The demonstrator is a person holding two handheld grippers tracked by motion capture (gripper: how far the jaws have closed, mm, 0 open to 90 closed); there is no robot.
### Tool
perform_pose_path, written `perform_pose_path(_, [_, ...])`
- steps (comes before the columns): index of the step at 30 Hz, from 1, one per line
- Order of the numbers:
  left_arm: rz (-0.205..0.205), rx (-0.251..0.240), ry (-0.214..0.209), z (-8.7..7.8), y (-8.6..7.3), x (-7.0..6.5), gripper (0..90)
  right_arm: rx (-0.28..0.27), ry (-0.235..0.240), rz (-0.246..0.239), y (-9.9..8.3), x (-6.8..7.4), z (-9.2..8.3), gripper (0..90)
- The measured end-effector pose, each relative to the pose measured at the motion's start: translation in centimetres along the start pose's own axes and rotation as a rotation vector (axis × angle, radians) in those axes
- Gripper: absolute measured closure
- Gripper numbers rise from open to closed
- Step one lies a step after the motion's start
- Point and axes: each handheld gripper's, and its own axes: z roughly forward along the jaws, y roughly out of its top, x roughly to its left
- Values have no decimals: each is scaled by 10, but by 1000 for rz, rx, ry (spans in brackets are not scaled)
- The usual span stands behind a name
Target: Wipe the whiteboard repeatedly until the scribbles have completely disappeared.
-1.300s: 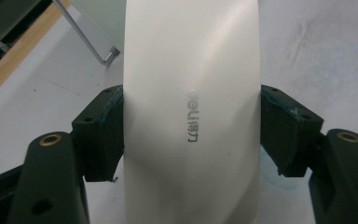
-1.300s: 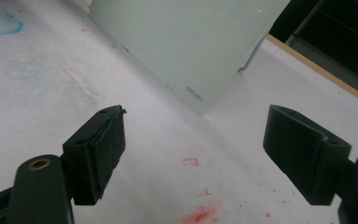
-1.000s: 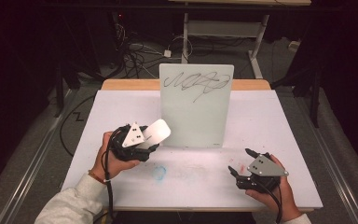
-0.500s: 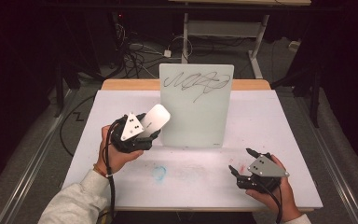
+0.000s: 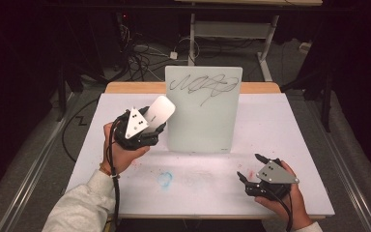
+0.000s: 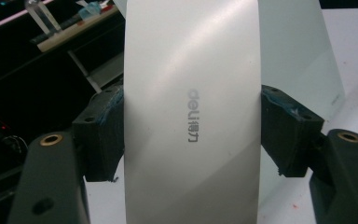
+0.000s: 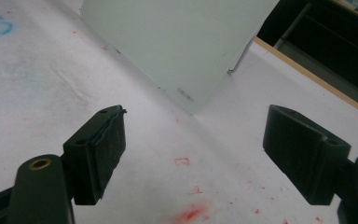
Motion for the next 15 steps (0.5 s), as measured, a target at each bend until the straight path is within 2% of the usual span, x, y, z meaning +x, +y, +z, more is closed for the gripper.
perform_pose_path(1, [10, -5, 23, 1, 2, 0, 292, 3, 0, -3, 0, 0, 0, 219])
perform_pose_path(6, [-10, -44, 13, 8, 13, -2, 292, 6, 7, -10, 0, 2, 1, 220])
perform_pose_path(8, [1, -45, 17, 10, 15, -3, 292, 7, 4, -9, 0, 2, 2, 220])
perform_pose_path(10, [-4, -62, 11, 19, 21, -5, 292, 19, 0, -15, -1, 2, 3, 223])
perform_pose_path(15, [1, -75, 39, 27, 30, -9, 292, 19, -11, -18, -1, 1, 2, 224])
